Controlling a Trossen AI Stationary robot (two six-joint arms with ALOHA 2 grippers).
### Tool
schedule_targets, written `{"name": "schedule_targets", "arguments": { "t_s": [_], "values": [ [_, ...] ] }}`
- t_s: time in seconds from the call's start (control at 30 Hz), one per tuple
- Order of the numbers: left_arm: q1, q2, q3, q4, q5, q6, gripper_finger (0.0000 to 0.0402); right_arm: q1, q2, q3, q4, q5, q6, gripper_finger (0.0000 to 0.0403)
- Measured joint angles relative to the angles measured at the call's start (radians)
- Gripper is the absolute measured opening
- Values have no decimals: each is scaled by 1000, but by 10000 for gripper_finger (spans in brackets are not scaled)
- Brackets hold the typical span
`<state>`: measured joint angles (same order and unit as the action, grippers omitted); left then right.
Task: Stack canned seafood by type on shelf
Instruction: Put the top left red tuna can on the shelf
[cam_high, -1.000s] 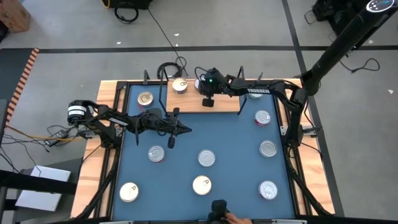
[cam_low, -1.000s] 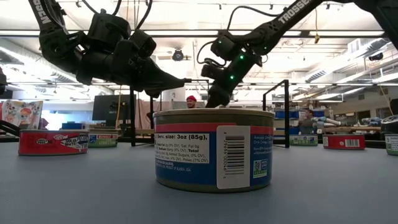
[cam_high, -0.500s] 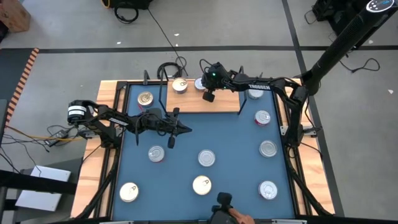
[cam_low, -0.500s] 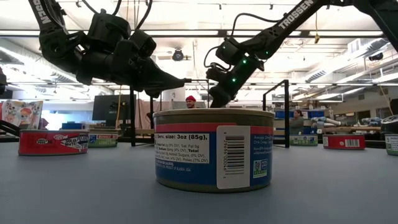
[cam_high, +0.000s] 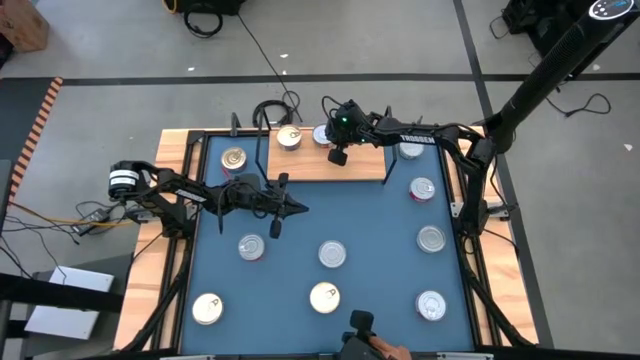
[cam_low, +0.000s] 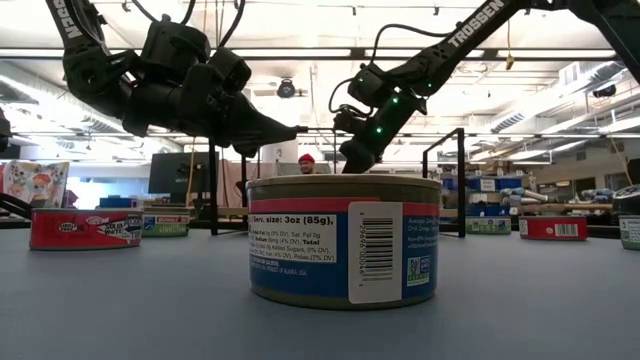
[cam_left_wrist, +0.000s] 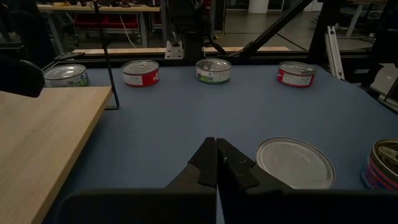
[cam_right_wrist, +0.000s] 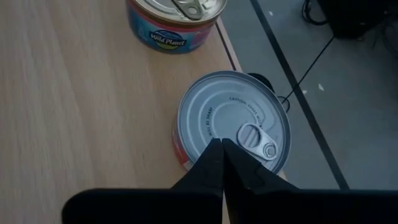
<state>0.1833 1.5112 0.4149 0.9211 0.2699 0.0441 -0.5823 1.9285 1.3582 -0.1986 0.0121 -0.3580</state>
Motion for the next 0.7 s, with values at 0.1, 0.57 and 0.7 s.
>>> {"name": "schedule_targets", "arguments": {
  "t_s": [0.1,0.57,0.7],
  "values": [
    [0,0,0,0,0,0,1,0,0,0,-1,-7,0,5],
    [0,0,0,0,0,2,1,-6,0,-1,27,20,33,4],
    [0,0,0,0,0,3,1,-17,1,-1,26,-4,80,4]
  ]
}}
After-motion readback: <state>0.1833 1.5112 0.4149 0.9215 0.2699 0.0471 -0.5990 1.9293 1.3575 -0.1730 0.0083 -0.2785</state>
